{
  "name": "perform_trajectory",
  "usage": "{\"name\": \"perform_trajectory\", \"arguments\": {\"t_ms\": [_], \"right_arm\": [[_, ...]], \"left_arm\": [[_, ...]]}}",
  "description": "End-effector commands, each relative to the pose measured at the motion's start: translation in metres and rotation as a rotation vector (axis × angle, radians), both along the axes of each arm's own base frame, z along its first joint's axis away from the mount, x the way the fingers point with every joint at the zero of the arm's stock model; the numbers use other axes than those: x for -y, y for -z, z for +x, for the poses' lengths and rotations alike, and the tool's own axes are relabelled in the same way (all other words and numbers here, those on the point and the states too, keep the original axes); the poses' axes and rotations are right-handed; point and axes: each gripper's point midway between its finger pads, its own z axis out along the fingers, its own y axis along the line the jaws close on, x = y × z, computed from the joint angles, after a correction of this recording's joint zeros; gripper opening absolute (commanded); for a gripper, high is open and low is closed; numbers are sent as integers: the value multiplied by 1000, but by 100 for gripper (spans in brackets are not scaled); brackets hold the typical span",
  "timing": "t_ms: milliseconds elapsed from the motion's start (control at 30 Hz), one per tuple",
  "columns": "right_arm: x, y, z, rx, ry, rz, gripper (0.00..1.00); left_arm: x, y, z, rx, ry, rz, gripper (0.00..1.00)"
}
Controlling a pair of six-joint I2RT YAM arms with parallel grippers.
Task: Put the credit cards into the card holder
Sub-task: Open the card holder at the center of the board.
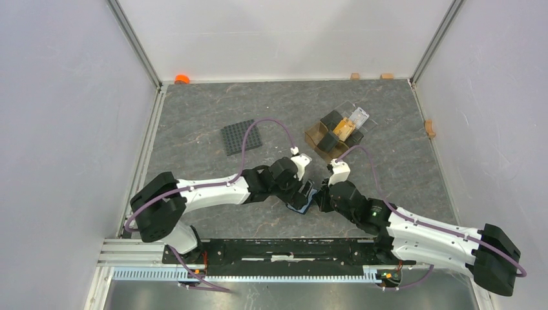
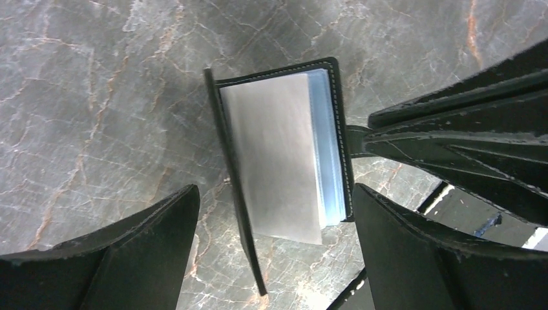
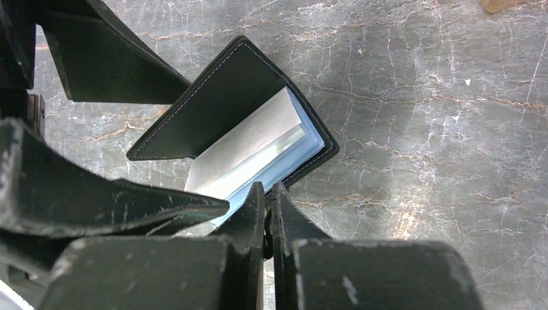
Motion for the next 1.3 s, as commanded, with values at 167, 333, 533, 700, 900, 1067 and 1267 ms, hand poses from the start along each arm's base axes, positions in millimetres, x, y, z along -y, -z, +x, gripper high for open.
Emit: {"name": "perform_trajectory", "arguments": {"t_ms": [167, 333, 533, 700, 900, 1067, 1267], "right_arm": [[-4, -18, 6, 37, 19, 40, 0], [-2, -20, 6, 44, 23, 43, 0], [-1, -21, 6, 43, 24, 43, 0], [0, -20, 5, 41, 21, 39, 0], [-3, -15, 2, 25, -2, 30, 0], [0, -8, -1, 12, -6, 15, 0], [2, -1, -5, -5, -12, 12, 0]], "left_arm": [[8, 10, 0, 41, 35, 33, 95], [-2, 18, 10, 67, -29, 90, 93], [-8, 14, 21, 112, -86, 108, 92], [-11, 13, 25, 130, -112, 116, 90], [-6, 2, 35, 171, -139, 77, 84], [2, -8, 44, 182, -142, 38, 84], [-3, -9, 61, 192, -188, 35, 82]]}}
